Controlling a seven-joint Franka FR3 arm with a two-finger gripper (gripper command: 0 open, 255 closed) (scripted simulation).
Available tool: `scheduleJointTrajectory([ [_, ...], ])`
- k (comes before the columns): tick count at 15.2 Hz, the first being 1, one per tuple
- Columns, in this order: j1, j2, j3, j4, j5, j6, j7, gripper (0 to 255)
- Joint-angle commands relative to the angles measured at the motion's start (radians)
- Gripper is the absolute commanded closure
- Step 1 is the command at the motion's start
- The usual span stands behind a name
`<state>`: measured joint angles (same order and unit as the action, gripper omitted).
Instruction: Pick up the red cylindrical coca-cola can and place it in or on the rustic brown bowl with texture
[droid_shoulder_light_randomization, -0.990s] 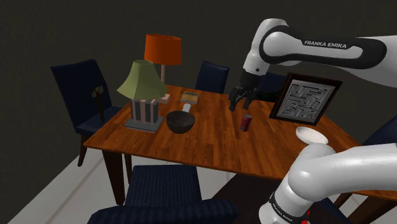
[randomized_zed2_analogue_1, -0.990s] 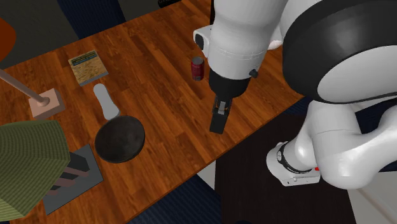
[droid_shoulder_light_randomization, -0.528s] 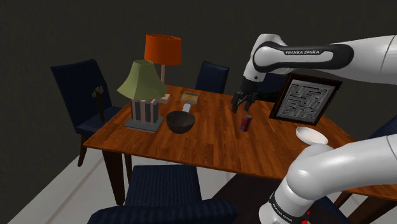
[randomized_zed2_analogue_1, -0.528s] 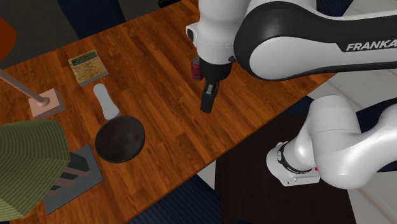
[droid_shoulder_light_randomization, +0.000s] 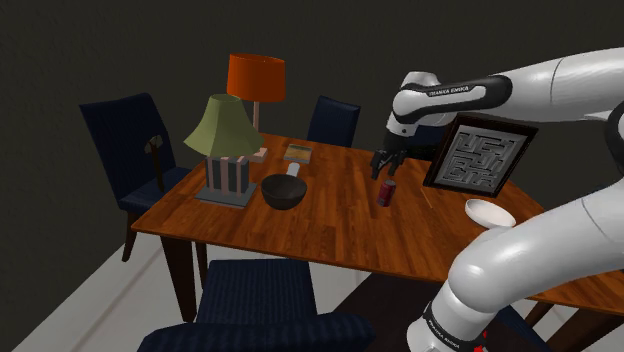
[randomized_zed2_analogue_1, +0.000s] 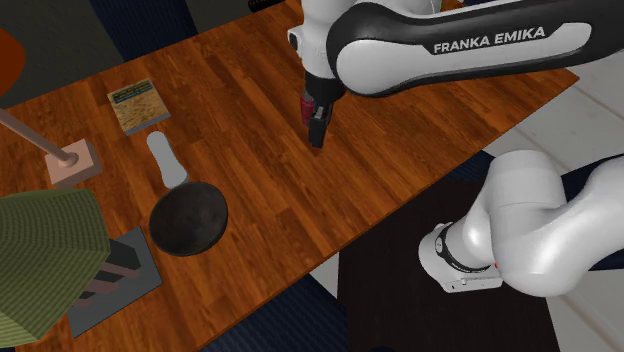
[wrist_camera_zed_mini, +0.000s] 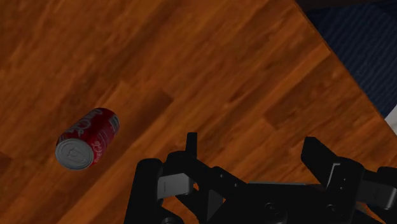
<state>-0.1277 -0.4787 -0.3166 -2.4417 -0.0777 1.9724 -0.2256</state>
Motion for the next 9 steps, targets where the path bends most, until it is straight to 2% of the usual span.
scheduleJointTrajectory([
  [1, -0.006, 0.063, -0.034, 0.023, -0.006, 0.04, -0.042, 0],
  [5, -0.016, 0.189, -0.101, 0.079, 0.001, 0.108, -0.132, 0],
  [9, -0.025, 0.328, -0.162, 0.155, 0.038, 0.166, -0.231, 0],
])
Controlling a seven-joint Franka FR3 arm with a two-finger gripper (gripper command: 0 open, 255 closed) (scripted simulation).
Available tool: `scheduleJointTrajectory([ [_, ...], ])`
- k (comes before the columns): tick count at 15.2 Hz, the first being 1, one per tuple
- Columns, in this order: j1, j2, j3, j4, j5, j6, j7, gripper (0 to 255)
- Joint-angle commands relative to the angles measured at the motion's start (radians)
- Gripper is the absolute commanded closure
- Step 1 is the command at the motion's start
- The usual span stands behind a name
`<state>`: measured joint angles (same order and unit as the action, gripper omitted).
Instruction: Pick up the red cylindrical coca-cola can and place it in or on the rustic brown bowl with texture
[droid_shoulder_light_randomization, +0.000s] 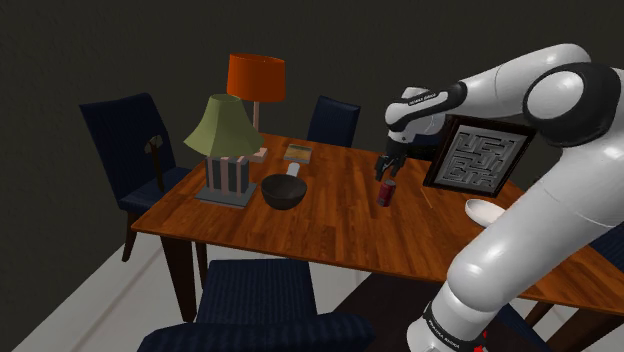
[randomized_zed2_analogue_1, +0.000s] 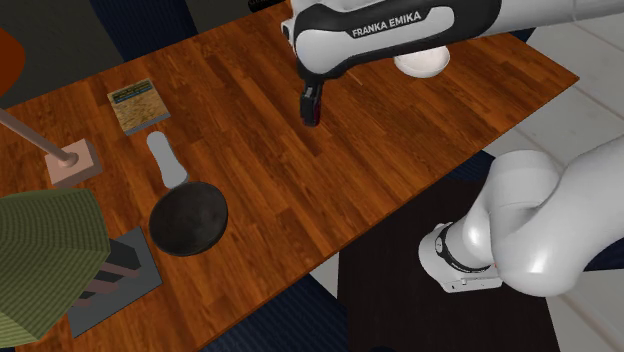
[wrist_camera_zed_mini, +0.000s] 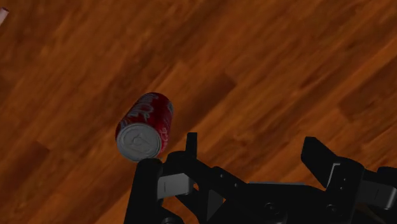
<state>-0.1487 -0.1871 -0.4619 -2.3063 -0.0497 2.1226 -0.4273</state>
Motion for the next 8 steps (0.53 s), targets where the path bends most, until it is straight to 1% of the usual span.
scheduleJointTrajectory([
  [1, -0.007, 0.073, -0.03, 0.041, 0.024, 0.028, -0.056, 0],
  [5, -0.03, 0.226, -0.072, 0.14, 0.098, 0.066, -0.167, 0],
  [8, -0.063, 0.345, -0.084, 0.227, 0.163, 0.081, -0.249, 0],
])
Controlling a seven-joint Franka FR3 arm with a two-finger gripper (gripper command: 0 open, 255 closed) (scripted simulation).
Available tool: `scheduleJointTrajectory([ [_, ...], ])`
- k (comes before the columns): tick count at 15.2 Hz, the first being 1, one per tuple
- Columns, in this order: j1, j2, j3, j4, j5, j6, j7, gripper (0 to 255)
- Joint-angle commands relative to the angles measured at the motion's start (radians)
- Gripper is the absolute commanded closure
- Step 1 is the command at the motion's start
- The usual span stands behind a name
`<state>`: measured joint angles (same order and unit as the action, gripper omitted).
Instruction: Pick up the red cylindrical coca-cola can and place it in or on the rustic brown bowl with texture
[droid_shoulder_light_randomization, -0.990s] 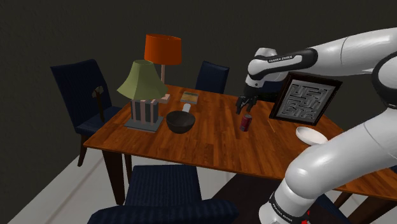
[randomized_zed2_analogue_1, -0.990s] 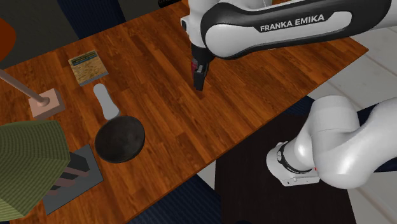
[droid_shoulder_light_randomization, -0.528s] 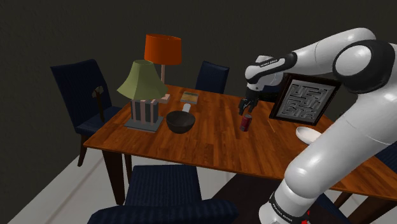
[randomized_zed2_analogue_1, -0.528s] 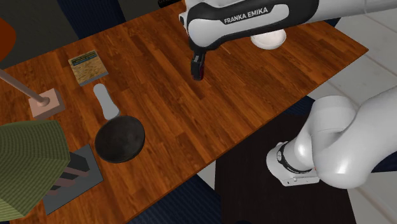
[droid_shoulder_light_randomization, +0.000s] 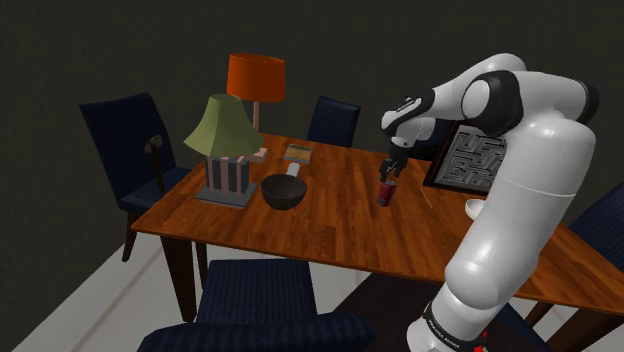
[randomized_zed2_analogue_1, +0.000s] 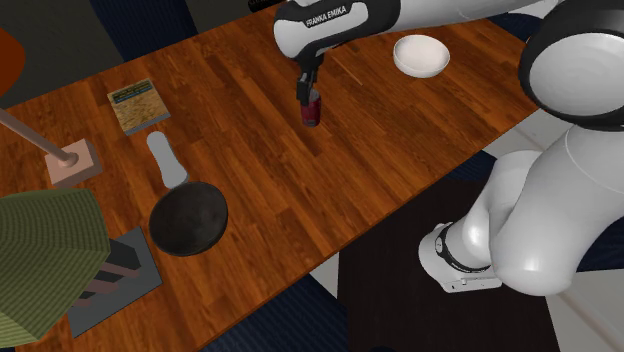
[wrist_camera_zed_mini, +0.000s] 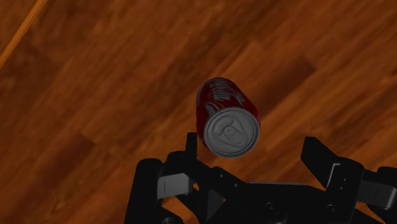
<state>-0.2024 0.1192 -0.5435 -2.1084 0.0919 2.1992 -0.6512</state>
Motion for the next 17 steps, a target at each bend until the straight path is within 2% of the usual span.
scheduleJointTrajectory([
  [1, -0.014, 0.047, -0.002, 0.036, 0.026, 0.005, -0.03, 0],
  [8, -0.025, 0.111, 0.013, 0.0, 0.075, 0.094, -0.063, 0],
  [16, -0.026, 0.111, 0.013, 0.0, 0.074, 0.094, -0.063, 0],
  [17, -0.026, 0.111, 0.013, 0.0, 0.074, 0.094, -0.063, 255],
])
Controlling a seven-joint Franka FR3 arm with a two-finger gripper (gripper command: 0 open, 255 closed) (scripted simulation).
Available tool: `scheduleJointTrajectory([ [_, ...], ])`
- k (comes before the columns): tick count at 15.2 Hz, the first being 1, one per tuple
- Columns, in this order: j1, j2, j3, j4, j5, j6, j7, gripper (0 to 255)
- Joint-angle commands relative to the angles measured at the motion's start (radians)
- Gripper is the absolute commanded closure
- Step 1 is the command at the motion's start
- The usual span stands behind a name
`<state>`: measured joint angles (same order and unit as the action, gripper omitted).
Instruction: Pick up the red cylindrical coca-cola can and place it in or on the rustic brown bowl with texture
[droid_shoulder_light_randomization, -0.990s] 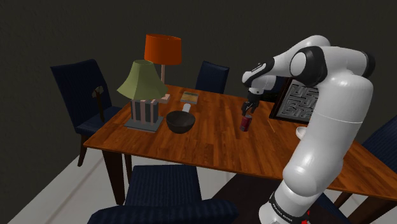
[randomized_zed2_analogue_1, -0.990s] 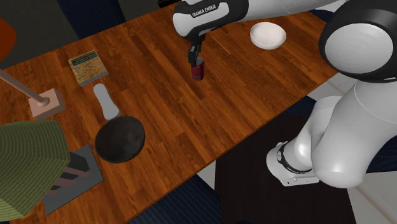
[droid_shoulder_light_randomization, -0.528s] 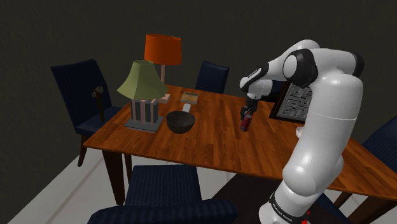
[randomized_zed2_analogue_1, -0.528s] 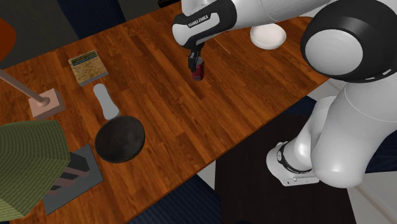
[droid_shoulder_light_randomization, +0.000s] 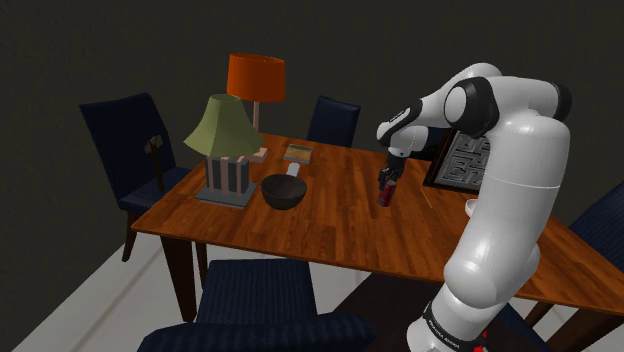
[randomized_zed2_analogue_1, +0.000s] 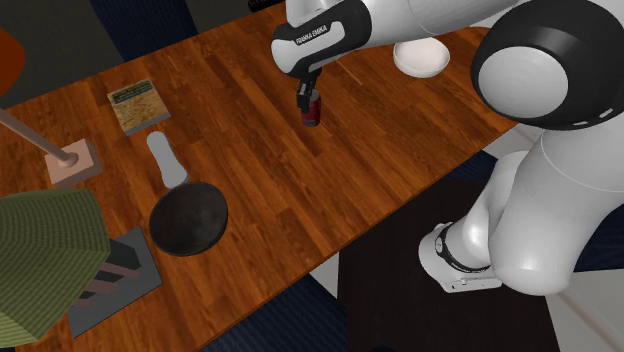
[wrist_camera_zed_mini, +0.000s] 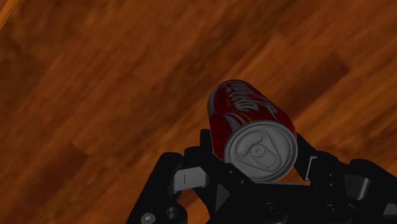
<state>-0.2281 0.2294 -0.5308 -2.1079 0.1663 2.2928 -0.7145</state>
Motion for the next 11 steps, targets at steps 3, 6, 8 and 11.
scheduleJointTrajectory([
  [3, 0.0, 0.0, 0.0, 0.0, 0.0, 0.0, 0.0, 255],
  [6, 0.0, 0.001, 0.0, 0.0, 0.0, 0.0, -0.001, 255],
  [8, 0.0, 0.0, 0.0, -0.001, 0.0, 0.0, -0.001, 255],
  [11, 0.004, -0.018, -0.005, 0.008, -0.014, -0.023, 0.01, 255],
])
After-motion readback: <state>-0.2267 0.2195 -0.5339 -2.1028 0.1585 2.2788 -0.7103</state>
